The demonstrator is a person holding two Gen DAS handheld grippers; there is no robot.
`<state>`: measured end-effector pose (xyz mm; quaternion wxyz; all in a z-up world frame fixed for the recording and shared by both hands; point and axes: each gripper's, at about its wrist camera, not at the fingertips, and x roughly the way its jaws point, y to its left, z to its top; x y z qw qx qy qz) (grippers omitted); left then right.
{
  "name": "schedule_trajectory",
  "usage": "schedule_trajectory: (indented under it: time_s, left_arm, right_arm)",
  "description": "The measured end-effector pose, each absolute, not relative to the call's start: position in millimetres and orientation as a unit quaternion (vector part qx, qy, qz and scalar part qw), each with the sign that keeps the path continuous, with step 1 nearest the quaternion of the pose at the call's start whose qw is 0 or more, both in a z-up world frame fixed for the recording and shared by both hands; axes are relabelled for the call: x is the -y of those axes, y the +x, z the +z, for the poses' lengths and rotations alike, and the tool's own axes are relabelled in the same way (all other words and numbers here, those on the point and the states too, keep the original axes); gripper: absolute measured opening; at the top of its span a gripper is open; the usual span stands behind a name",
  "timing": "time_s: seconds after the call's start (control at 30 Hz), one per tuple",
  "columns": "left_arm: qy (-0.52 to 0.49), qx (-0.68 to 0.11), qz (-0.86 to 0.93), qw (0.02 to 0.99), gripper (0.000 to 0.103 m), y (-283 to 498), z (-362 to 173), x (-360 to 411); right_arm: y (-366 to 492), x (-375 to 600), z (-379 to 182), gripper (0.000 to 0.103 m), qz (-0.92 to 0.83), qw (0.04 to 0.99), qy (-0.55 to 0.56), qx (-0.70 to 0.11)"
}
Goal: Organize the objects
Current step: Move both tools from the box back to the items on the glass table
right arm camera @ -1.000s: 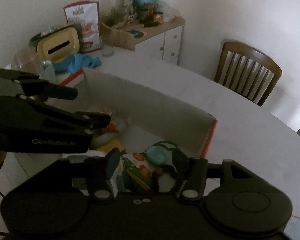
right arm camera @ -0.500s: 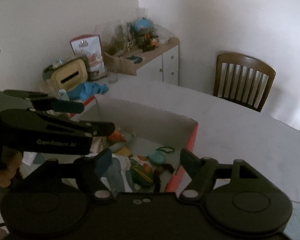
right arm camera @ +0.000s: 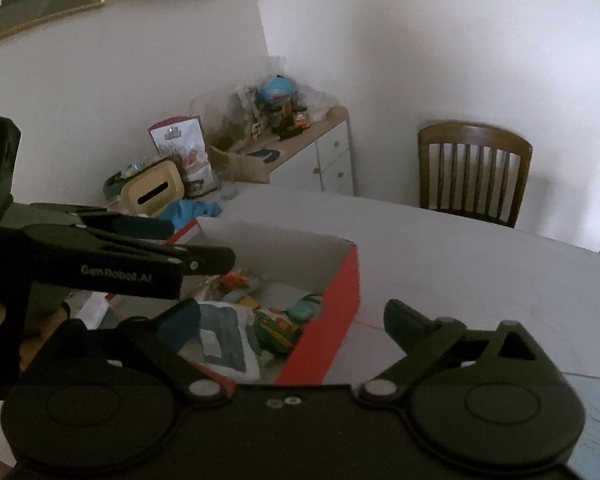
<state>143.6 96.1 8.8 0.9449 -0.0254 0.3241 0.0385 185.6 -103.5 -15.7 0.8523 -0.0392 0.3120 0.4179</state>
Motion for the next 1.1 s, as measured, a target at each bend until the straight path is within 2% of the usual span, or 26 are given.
schedule_trajectory:
  time_s: [0.27, 0.53, 0.57, 0.6, 0.67, 1.1]
  left_arm:
    - [-0.026, -0.341, 0.041, 0.939, 0.085, 145, -3, -66]
    - [-0.048, -0.362, 0.032, 0.930, 0.086, 149, -31, -37]
    - [-0.051, -0.363, 0.031, 0.930, 0.088, 151, -35, -33]
    - [-0.053, -0.364, 0.030, 0.930, 0.095, 153, -39, -28]
    - [-0.053, -0.362, 0.025, 0.930, 0.103, 156, -46, -17]
    - [-0.051, -0.369, 0.025, 0.928, 0.103, 189, -101, 52]
  right_arm:
    - [186, 148, -20, 0.102, 0.394, 0.866, -0.037, -0.307]
    - [203, 193, -41, 0.102, 0.365, 0.867, -0.040, -0.337]
    - [206, 197, -43, 0.102, 0.361, 0.868, -0.041, -0.339]
    - [209, 200, -46, 0.102, 0.357, 0.868, -0.042, -0.341]
    - [217, 207, -51, 0.102, 0.350, 0.869, -0.043, -0.346]
    - [283, 221, -91, 0.101, 0.347, 0.855, -0.062, -0.380]
